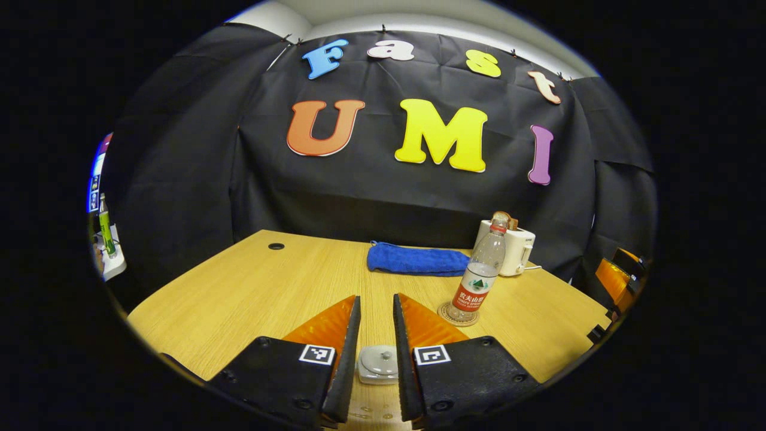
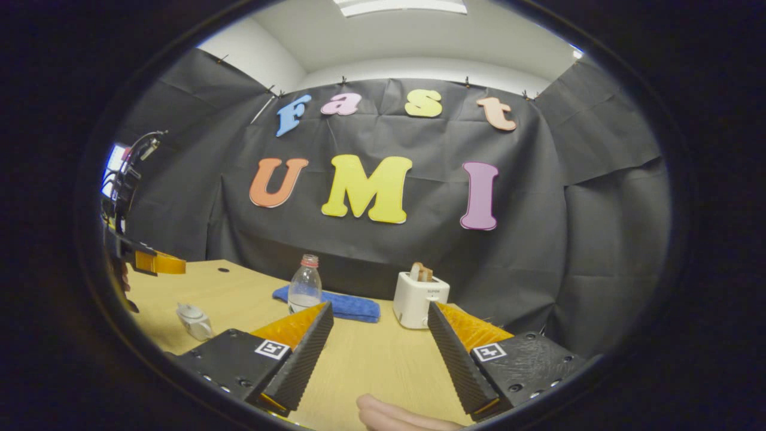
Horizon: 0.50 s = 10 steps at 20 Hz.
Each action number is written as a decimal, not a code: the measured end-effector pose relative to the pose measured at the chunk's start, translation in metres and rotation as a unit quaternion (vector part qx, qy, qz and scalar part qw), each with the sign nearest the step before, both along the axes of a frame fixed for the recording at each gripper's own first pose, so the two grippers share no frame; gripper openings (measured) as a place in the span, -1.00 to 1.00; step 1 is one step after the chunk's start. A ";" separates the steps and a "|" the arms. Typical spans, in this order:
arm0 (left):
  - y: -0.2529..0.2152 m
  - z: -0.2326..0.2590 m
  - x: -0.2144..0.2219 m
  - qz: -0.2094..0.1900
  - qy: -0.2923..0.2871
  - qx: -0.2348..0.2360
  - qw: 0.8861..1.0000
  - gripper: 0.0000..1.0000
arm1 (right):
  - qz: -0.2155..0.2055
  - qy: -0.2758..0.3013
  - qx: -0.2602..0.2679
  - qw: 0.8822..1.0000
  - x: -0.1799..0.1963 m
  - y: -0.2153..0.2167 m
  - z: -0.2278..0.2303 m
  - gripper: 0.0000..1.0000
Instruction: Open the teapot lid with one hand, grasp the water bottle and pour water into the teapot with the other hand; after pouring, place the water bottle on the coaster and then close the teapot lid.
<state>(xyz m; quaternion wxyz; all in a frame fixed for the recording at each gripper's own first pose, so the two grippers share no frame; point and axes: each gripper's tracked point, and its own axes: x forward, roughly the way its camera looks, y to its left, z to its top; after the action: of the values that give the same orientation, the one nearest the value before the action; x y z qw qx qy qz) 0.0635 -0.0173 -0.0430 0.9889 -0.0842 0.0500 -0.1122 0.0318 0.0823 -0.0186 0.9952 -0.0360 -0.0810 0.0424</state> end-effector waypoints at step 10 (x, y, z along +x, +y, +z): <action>-0.009 0.050 -0.054 0.004 -0.051 0.036 0.998 1.00 | -0.030 0.017 0.000 0.999 -0.042 0.000 0.020 0.90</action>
<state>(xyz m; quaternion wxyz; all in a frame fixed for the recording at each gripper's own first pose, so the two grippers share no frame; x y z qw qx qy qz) 0.0098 -0.0264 0.0071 0.9930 -0.0429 0.0030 -0.1105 -0.0103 0.0823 0.0013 0.9972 -0.0375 -0.0634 0.0134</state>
